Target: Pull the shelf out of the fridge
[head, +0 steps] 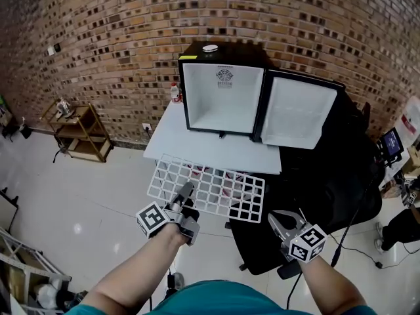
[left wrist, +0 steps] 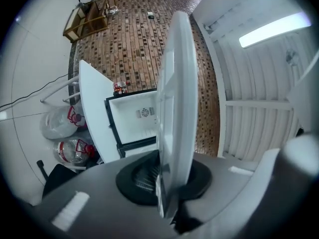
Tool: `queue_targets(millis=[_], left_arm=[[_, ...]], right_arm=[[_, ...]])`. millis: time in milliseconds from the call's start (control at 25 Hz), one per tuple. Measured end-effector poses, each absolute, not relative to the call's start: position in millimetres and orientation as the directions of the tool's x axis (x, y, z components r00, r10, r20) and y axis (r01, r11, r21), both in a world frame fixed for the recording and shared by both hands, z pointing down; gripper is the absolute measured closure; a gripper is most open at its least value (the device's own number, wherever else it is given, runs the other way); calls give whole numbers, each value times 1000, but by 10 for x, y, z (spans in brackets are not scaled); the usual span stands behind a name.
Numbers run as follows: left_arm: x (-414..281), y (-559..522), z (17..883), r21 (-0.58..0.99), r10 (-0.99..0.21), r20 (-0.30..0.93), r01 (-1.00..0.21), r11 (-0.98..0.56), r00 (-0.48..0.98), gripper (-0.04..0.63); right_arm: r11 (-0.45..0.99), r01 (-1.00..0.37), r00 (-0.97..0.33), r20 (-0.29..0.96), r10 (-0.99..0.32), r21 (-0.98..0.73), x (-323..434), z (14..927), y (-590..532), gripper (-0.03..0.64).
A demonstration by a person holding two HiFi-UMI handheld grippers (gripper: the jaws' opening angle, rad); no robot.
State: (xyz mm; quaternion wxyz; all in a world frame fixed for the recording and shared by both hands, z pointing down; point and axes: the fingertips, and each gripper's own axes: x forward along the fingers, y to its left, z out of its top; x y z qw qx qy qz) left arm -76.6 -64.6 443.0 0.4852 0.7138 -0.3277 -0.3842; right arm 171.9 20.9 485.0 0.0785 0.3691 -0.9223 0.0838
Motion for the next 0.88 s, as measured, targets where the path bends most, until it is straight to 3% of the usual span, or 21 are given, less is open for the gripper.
queue_targets(millis=[600,880], left_arm=[[-2062,401,4409,942,-774,-278,5,-334,568,591],[-2152,586,4474,945,-774,-269,0,-328,574,589]], right_arm=[[632,-770,-632,239,-737,-86,503,4774,682,614],[666,-741,-661,273,-699,-86,251,4838,824,614]])
